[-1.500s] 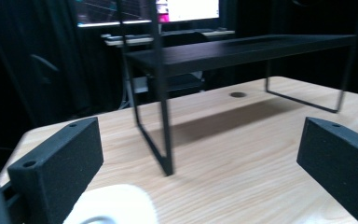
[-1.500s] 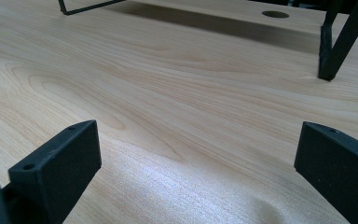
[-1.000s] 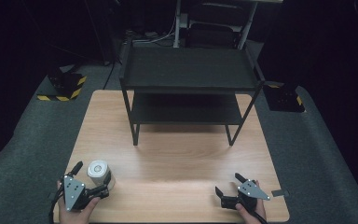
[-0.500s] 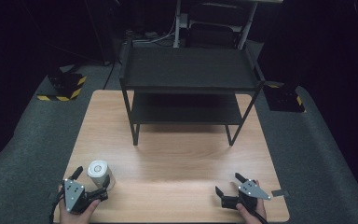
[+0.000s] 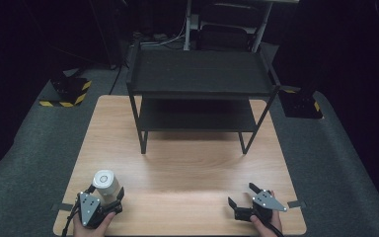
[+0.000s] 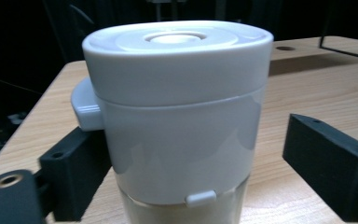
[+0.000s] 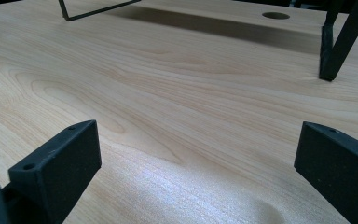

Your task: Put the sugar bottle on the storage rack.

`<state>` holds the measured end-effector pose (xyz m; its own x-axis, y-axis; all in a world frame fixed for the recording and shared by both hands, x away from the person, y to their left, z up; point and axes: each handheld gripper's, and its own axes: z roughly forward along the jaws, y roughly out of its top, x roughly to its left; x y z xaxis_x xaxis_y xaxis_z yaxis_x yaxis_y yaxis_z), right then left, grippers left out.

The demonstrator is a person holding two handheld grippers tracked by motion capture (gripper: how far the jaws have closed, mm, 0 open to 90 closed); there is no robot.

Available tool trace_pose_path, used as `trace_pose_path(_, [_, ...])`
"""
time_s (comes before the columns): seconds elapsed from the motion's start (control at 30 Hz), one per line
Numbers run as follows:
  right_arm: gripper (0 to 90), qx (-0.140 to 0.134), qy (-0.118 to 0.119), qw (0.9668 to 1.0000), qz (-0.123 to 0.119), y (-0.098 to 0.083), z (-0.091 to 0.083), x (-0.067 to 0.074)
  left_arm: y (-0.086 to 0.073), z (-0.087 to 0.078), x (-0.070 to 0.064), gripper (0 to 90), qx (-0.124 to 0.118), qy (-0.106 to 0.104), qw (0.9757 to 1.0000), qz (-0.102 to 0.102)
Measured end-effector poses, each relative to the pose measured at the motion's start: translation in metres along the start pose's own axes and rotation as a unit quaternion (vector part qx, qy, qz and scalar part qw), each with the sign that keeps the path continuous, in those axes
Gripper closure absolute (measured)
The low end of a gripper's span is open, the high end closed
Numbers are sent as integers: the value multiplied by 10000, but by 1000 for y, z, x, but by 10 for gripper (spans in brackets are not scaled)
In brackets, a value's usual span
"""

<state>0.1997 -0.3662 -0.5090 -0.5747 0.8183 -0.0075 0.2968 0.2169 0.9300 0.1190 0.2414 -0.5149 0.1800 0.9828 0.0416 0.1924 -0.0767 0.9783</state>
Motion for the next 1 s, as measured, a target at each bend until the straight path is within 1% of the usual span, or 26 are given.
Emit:
trace_pose_path(0.03, [1, 0, 5, 10000, -3, 0, 0, 0, 0, 0, -2, 163, 7, 51, 10000, -20])
trace_pose_path(0.13, [1, -2, -5, 10000, -8, 0, 0, 0, 0, 1, -7, 216, -7, 206, 9998, 31])
trace_pose_path(0.17, [1, -2, -5, 10000, -8, 0, 0, 0, 0, 1, -7, 240, -7, 206, 9998, 31])
trace_pose_path(0.2, [1, -3, -3, 10000, -1, 0, 0, 0, -1, 2, -7, 240, -26, 225, 9997, 31])
trace_pose_path(0.27, [1, -13, 1, 10000, -3, 0, 0, 0, -2, 2, -5, 291, -83, 227, 9997, -33])
trace_pose_path(0.4, [1, -17, 4, 10000, 4, -1, 0, 0, -4, 3, -5, 298, -118, 249, 9996, -72])
trace_pose_path(0.63, [1, -29, 5, 10000, 12, -1, 0, -1, -6, 5, -2, 304, -188, 184, 9996, -104])
trace_pose_path(0.7, [1, -29, -1, 10000, 21, -1, 0, -1, -5, 5, 0, 305, -183, 134, 9997, -66])
trace_pose_path(0.9, [1, -34, 7, 10000, 27, -1, 0, -1, -4, 6, 0, 305, -167, 55, 9998, -62])
trace_pose_path(1.0, [1, -42, 12, 10000, 42, -1, 0, -2, -2, 7, -2, 306, -220, -24, 9997, -75])
